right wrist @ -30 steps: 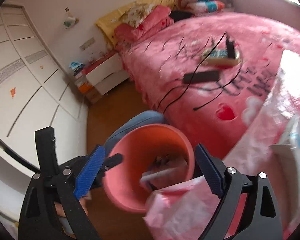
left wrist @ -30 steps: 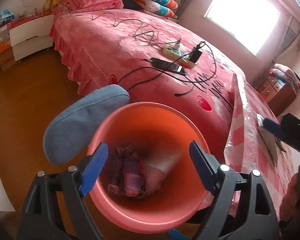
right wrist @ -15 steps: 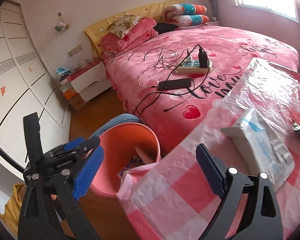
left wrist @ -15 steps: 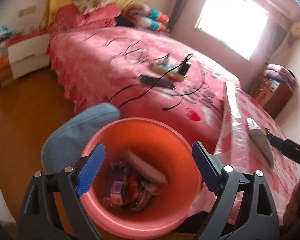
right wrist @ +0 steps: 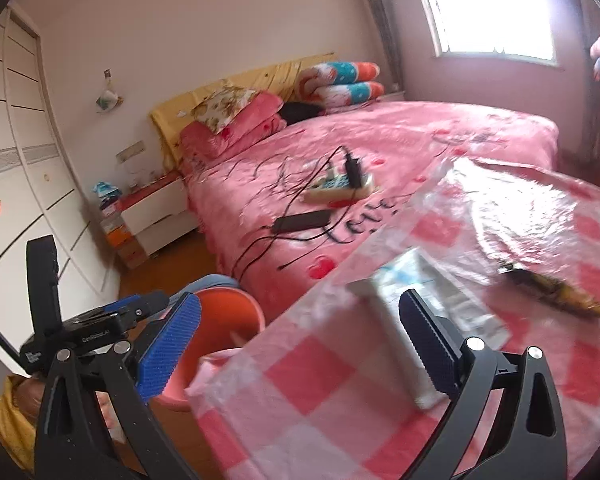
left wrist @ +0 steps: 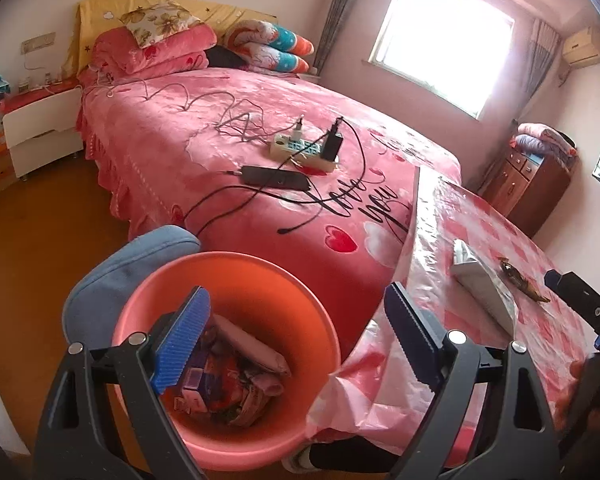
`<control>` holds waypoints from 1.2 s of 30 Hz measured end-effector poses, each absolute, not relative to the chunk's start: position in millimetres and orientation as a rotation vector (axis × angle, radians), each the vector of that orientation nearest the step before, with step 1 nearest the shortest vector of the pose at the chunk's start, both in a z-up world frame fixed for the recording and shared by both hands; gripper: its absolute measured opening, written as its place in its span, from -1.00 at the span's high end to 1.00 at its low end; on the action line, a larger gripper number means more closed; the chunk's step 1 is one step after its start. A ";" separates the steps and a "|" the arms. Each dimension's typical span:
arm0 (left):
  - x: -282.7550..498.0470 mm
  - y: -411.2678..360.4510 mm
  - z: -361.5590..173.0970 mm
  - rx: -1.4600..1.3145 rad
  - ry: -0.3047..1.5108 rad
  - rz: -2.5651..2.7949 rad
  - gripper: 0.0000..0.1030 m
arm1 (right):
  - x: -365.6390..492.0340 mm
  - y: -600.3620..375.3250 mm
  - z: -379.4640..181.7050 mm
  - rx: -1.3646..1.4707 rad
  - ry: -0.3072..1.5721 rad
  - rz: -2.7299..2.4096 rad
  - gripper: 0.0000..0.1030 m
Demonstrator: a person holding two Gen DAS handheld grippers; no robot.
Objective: Collect trash
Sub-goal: 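Move both grippers back over the wet-wipe pack and Coffeemix stick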
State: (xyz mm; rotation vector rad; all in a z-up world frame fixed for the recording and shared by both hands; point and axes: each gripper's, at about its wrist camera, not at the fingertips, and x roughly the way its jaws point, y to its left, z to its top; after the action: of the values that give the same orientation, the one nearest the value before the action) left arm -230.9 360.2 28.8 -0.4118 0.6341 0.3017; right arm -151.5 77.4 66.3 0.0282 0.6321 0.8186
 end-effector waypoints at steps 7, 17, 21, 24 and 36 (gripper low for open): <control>-228.2 337.7 32.8 -0.368 0.631 0.281 -0.73 | -147.7 54.8 68.7 0.058 0.621 0.806 -0.91; -214.2 305.9 32.4 -0.349 0.672 0.216 -0.73 | -143.4 25.3 67.5 0.058 0.616 0.740 -0.91; -208.8 293.7 32.7 -0.350 0.701 0.190 -0.73 | -137.7 11.9 66.3 0.066 0.619 0.708 -0.91; -203.7 283.5 32.6 -0.348 0.718 0.169 -0.73 | -135.2 3.2 64.9 0.061 0.620 0.672 -0.91; -175.0 240.1 35.5 -0.358 0.806 0.107 -0.73 | -118.8 -41.4 55.5 0.043 0.600 0.522 -0.90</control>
State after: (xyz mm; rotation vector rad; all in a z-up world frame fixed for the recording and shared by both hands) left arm -175.0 240.1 35.5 -0.3581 0.8060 0.1069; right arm -118.8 -41.4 55.5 0.0431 0.6002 0.5218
